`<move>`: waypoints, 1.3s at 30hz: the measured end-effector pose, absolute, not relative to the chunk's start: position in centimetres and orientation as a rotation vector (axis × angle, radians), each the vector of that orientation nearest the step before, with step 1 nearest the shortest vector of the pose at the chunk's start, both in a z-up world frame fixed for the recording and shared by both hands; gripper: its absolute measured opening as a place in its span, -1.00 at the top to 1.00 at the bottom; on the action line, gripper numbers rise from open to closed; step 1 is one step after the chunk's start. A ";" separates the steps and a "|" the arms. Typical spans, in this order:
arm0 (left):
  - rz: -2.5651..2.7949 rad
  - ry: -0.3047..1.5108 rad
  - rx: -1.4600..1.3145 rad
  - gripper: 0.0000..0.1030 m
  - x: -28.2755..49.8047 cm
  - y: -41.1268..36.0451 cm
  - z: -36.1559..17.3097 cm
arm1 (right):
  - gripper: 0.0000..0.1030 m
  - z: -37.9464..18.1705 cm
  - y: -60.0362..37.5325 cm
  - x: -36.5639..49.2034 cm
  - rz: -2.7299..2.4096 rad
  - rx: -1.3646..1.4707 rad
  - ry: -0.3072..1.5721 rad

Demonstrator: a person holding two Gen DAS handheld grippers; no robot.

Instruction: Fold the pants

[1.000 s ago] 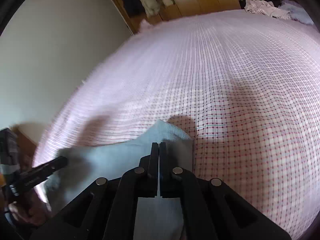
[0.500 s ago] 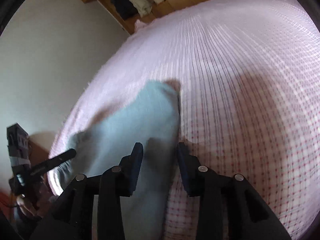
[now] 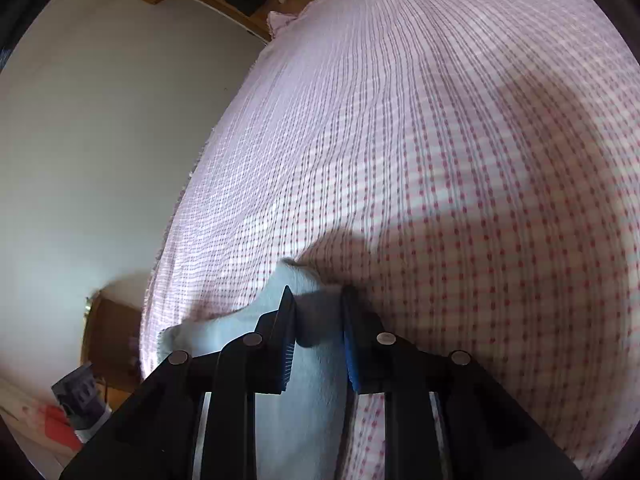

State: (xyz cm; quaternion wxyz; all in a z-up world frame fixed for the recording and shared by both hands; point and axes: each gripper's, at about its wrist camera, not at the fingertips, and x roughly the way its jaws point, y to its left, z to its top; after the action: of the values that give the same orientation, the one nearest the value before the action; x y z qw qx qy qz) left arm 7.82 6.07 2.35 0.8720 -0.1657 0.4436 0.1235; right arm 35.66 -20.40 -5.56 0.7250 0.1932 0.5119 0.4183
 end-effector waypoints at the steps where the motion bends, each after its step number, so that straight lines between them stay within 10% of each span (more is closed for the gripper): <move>1: 0.260 0.925 -0.345 0.30 7.9 6.1 2.3 | 0.73 -5.6 -20.5 35.7 0.904 0.437 1.119; 31: 0.241 0.900 -0.332 0.30 8.7 5.4 3.0 | 0.53 -7.9 -27.4 29.1 1.014 0.636 1.223; 39: 0.123 0.878 -0.347 0.68 9.1 2.1 4.7 | 0.67 -8.5 -27.4 26.8 1.000 0.702 1.208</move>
State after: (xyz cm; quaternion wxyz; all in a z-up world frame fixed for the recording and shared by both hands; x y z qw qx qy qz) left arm 9.06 2.08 4.66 0.8888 -0.1671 0.4226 0.0593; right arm 26.83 -27.42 -8.50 0.6531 0.3092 0.5325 0.4408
